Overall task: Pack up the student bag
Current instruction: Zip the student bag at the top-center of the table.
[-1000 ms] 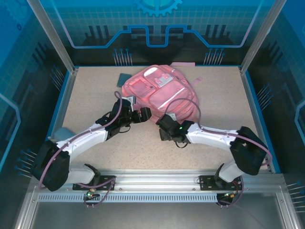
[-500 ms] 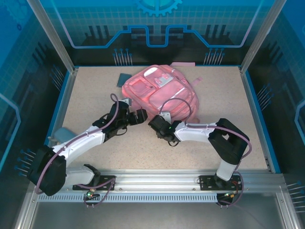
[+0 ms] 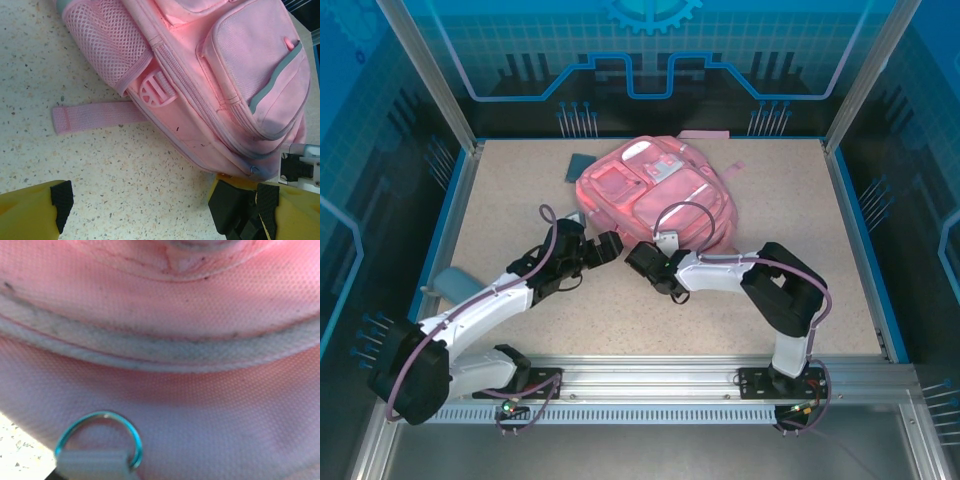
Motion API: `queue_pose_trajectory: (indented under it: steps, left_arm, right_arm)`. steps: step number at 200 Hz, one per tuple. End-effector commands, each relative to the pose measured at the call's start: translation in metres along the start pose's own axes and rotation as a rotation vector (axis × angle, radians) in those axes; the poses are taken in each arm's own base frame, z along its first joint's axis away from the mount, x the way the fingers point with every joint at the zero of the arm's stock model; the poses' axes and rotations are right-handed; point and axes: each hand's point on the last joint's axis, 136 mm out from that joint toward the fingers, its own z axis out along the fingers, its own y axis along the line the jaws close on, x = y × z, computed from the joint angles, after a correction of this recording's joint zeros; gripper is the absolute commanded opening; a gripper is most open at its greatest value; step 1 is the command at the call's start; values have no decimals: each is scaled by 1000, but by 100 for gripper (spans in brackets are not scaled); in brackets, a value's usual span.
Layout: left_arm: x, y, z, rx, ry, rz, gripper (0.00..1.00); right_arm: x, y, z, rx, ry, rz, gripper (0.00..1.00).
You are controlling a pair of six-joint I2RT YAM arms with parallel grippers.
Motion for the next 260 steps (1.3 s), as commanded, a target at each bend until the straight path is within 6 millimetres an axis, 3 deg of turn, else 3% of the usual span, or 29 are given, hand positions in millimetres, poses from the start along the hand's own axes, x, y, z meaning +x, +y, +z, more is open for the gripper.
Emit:
queue_pose_trajectory:
  steps: [1, 46, 94, 139, 168, 205, 229, 260]
  left_arm:
    - [-2, 4, -4, -10, -11, -31, 96]
    - [-2, 5, -3, -17, -13, -56, 97]
    - [8, 8, 0, -18, 25, -166, 95]
    - [18, -2, 24, 37, 87, -275, 87]
    - [16, -15, 42, 122, 83, -296, 80]
    - [9, -13, 54, 125, 60, -310, 66]
    - [6, -10, 63, 146, 66, -370, 59]
    - [-5, -2, 67, 144, -11, -467, 55]
  right_arm:
    - [-1, -1, 3, 32, -12, -5, 18]
    - [-3, 3, 9, 7, -15, -39, 14]
    - [-15, 14, 0, -74, -65, -129, 1]
    - [-26, 14, -16, -182, -68, -166, 0]
    - [-26, 46, -30, -507, -18, -163, 0]
    - [-49, 79, -56, -774, -18, -142, 0]
    - [-63, 100, -69, -873, -25, -132, 0]
    - [-66, 111, -65, -868, -12, -120, 0]
